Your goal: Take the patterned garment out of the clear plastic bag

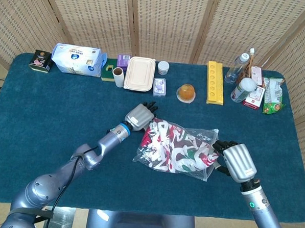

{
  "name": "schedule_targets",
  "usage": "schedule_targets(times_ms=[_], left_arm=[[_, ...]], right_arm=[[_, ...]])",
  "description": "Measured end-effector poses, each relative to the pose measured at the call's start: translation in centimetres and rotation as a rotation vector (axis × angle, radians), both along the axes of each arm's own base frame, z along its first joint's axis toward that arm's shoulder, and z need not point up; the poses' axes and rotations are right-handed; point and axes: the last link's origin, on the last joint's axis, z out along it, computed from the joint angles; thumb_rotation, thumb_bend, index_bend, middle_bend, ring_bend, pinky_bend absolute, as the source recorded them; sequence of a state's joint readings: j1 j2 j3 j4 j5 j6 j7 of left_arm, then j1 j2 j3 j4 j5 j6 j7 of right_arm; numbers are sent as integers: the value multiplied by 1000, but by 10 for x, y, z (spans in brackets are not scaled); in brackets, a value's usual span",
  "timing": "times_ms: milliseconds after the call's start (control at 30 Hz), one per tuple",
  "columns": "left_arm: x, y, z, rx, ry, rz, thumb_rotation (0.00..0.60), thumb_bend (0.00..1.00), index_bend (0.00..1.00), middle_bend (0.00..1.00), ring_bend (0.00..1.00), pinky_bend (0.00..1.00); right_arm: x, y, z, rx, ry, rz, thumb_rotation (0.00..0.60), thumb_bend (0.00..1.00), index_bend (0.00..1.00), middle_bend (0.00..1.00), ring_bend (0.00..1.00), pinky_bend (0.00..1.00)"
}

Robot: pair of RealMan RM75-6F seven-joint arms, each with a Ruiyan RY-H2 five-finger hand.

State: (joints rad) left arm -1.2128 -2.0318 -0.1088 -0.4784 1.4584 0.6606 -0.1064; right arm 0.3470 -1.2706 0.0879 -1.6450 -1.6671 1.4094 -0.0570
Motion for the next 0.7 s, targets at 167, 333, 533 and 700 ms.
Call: schedule_targets(times_ms=[167, 333, 533, 700], left_arm=[[-6, 0, 2, -2, -3, 5, 600, 516, 490, 162, 48, 208], [-7, -2, 2, -4, -25, 15, 600, 546, 562, 172, 50, 241], [-3, -5, 3, -3, -117, 40, 600, 547, 638, 227, 89, 276], [-5, -6, 5, -3, -150, 44, 600, 540, 658, 238, 100, 281]], right_arm=[[0, 1, -1, 6, -7, 1, 600, 556, 754, 554, 649, 661], [1, 3, -1, 7, -9, 3, 600, 555, 757, 556, 650, 662], [1, 5, 1, 5, -13, 4, 600, 556, 757, 557, 651, 663], [1, 5, 1, 8, -15, 4, 600, 556, 758, 561, 651, 664]])
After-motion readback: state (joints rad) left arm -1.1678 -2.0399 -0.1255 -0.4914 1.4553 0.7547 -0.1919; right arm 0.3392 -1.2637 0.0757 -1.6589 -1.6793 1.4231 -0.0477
